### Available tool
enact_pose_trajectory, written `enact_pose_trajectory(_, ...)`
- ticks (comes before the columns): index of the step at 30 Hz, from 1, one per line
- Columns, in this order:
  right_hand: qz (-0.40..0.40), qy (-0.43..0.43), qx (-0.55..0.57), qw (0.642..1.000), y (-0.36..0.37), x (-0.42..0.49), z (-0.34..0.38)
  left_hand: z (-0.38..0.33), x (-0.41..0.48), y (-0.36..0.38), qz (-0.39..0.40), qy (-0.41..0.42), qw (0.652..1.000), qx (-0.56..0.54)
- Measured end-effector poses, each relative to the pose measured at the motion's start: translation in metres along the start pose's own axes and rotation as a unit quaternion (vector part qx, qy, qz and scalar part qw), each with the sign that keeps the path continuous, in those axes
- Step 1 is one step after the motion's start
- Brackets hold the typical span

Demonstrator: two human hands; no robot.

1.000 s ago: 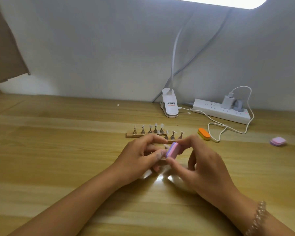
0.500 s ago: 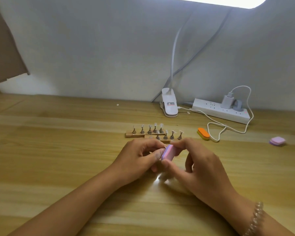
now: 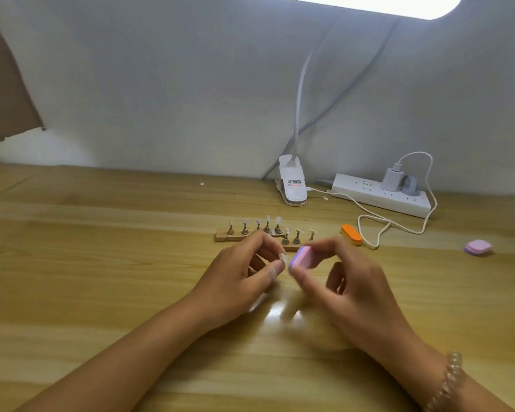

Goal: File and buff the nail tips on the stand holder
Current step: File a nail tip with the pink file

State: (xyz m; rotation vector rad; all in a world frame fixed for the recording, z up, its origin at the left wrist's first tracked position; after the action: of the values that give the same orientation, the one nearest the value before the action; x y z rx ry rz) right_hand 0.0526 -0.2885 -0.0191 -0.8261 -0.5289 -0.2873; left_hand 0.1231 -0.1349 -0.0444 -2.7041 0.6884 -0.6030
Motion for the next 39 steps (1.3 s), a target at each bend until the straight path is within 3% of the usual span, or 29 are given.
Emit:
enact_pose_trajectory(2, 0.043, -0.041, -0.035, 0.998, 0.009, -0.003, 0.010, -0.001, 0.000, -0.001, -0.002, 0.005, 1.000, 0.003)
enact_pose_trajectory(6, 0.008, -0.008, -0.039, 0.999, 0.003, 0.001, 0.000, -0.002, 0.000, -0.001, 0.001, 0.004, 1.000, 0.006)
enact_pose_trajectory(9, 0.027, -0.044, -0.056, 0.997, 0.008, -0.002, 0.007, -0.002, 0.001, -0.001, 0.001, 0.005, 1.000, 0.009)
enact_pose_trajectory(13, -0.001, 0.003, -0.033, 0.999, 0.002, 0.001, -0.001, -0.004, 0.000, -0.001, -0.010, -0.001, 1.000, -0.013)
enact_pose_trajectory(17, 0.030, -0.037, -0.057, 0.997, 0.009, -0.002, 0.008, -0.002, 0.000, -0.001, -0.005, -0.004, 1.000, -0.013)
enact_pose_trajectory(20, -0.008, 0.006, -0.027, 1.000, 0.000, 0.001, -0.001, -0.001, 0.000, -0.001, -0.011, -0.005, 1.000, -0.013)
enact_pose_trajectory(24, 0.035, -0.034, -0.053, 0.997, 0.009, -0.002, 0.007, 0.000, 0.000, -0.001, -0.012, -0.004, 1.000, -0.010)
enact_pose_trajectory(28, -0.013, 0.009, -0.034, 0.999, 0.000, 0.002, 0.000, -0.001, 0.001, -0.001, -0.016, -0.004, 1.000, -0.006)
enact_pose_trajectory(31, 0.038, -0.036, -0.034, 0.998, 0.009, -0.001, 0.011, 0.000, 0.001, -0.002, -0.020, 0.001, 1.000, -0.001)
enact_pose_trajectory(36, -0.070, 0.061, 0.040, 0.995, -0.012, 0.004, -0.010, -0.001, 0.001, 0.000, -0.014, -0.007, 1.000, -0.008)
enact_pose_trajectory(39, -0.003, 0.000, -0.022, 1.000, 0.001, 0.000, 0.004, 0.001, 0.001, -0.001, -0.018, 0.000, 1.000, -0.002)
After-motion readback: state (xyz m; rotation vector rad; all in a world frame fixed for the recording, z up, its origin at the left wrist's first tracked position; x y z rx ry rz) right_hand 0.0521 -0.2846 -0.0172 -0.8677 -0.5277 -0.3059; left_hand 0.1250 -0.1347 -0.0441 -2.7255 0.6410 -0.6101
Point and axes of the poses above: each hand's wrist, its own x-axis towards the middle knuckle, its own y-axis out of the palm, z = x × y, the point moved 6 cm from there along x, towards the middle knuckle, and after that the axes turned 5 degrees about -x, right-handed, at the moved point
